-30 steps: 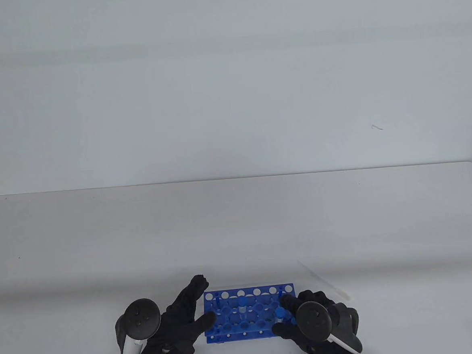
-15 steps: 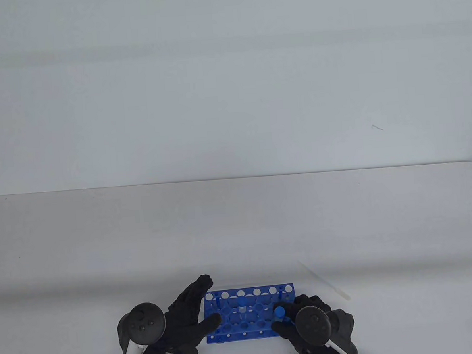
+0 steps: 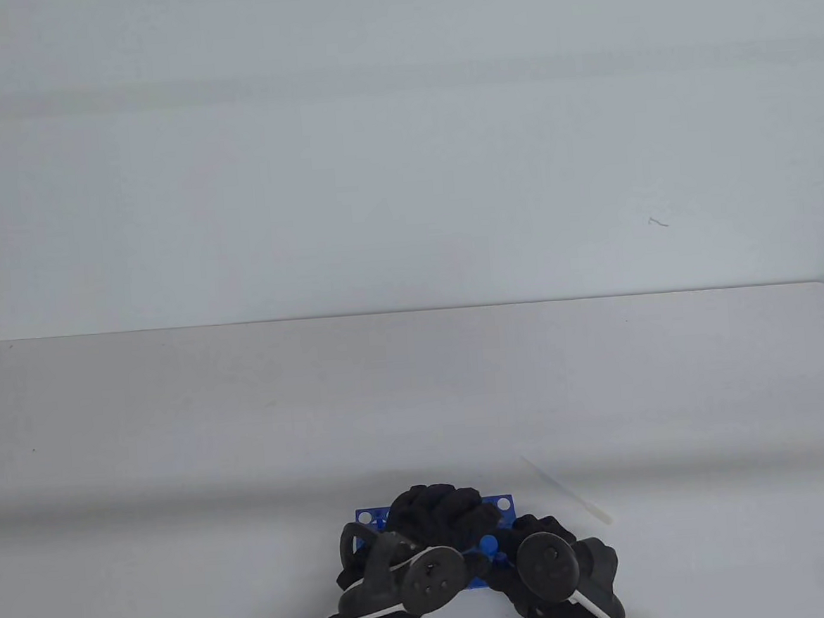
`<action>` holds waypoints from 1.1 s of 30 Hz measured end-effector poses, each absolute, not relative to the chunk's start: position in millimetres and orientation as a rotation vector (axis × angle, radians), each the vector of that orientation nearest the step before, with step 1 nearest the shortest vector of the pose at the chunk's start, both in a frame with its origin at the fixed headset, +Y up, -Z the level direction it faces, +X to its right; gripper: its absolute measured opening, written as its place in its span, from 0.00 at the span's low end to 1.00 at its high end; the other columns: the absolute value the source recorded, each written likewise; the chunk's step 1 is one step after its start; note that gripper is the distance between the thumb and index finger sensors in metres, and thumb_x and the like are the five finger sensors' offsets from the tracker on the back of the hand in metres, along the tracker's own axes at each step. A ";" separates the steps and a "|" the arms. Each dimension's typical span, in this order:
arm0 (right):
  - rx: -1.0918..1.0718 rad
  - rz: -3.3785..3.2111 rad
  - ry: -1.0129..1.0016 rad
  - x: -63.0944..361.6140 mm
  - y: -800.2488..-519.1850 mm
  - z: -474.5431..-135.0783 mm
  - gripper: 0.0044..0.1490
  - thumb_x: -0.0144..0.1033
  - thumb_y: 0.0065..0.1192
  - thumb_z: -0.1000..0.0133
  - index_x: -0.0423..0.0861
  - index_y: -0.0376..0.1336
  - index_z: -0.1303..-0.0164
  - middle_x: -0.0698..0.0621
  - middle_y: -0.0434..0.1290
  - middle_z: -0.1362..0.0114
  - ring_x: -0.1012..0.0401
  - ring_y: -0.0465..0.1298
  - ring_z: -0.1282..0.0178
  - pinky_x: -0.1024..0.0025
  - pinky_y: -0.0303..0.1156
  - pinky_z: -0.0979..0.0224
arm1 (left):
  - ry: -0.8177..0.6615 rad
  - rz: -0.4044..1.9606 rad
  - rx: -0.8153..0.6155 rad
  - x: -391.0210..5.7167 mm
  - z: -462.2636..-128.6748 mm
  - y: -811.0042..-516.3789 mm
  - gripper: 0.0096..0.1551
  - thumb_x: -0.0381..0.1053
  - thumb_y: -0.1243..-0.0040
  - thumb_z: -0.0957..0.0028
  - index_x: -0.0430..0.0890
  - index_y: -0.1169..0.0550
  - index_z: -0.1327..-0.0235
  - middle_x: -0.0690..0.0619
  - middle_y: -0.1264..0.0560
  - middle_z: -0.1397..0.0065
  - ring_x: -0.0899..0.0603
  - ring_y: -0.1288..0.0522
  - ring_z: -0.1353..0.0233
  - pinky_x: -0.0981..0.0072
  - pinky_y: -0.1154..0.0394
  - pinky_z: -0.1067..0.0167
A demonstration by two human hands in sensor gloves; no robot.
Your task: Press a plastic transfer pipette bulb to move liquid between test tubes
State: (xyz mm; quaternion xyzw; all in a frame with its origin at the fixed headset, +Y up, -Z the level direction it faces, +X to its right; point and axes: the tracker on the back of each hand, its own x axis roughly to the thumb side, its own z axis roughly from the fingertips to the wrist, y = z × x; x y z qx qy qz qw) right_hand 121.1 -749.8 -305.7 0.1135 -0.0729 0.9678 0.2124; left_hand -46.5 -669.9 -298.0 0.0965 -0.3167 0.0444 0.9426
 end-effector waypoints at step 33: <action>0.312 2.678 -0.199 121.4 -750.8 -306.3 0.30 0.55 0.72 0.61 0.57 0.72 0.49 0.55 0.73 0.59 0.54 0.73 0.53 0.50 0.67 0.41 | -0.588 -0.033 0.203 -22.3 -302.2 -698.8 0.35 0.61 0.37 0.53 0.63 0.29 0.28 0.64 0.23 0.27 0.49 0.30 0.28 0.50 0.33 0.29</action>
